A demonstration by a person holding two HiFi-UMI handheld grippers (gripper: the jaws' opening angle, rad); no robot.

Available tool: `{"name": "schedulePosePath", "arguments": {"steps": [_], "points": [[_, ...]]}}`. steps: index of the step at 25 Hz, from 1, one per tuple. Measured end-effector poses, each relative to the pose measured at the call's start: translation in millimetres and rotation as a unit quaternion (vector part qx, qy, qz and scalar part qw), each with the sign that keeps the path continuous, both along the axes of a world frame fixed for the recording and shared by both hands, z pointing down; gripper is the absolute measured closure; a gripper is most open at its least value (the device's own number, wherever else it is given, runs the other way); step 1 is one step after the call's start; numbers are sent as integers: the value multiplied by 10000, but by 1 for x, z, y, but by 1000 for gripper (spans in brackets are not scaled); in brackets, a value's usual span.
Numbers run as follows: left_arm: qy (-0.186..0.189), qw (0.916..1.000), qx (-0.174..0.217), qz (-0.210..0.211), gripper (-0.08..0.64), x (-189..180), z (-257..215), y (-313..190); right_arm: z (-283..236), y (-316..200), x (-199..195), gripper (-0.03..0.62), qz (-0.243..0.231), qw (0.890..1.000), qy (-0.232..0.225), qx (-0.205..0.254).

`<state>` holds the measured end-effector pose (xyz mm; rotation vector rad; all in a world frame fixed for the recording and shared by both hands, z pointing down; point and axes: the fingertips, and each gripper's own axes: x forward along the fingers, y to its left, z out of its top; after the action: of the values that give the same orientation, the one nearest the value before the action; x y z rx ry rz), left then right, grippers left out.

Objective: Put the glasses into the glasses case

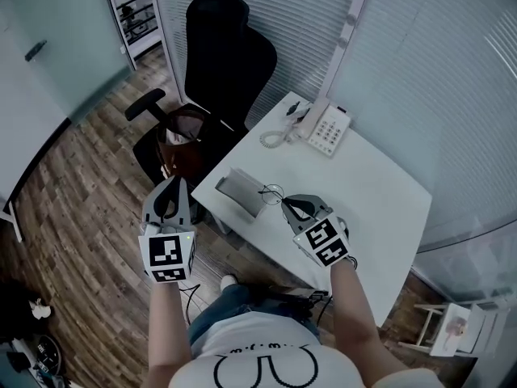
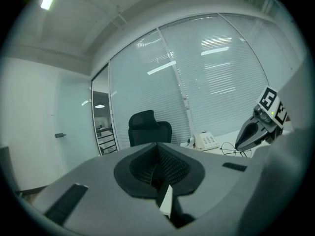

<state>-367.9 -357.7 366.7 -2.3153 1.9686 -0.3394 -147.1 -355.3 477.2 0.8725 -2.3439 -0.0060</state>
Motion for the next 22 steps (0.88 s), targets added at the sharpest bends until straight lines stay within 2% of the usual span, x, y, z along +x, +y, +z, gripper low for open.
{"name": "schedulePosePath", "arguments": {"steps": [10,17,22], "points": [[116,9998,-31,-159,543,-79,10,-26,23,-37,-87,571,-245,9994,217,-144],[344,9986,-265,-314,543,-112,34,-34,68,-54,-111,571,-325,9960,634,-543],[369,9980,-416,-299,543,-123,48,-37,96,-62,-121,571,-281,9898,1238,-649]]}}
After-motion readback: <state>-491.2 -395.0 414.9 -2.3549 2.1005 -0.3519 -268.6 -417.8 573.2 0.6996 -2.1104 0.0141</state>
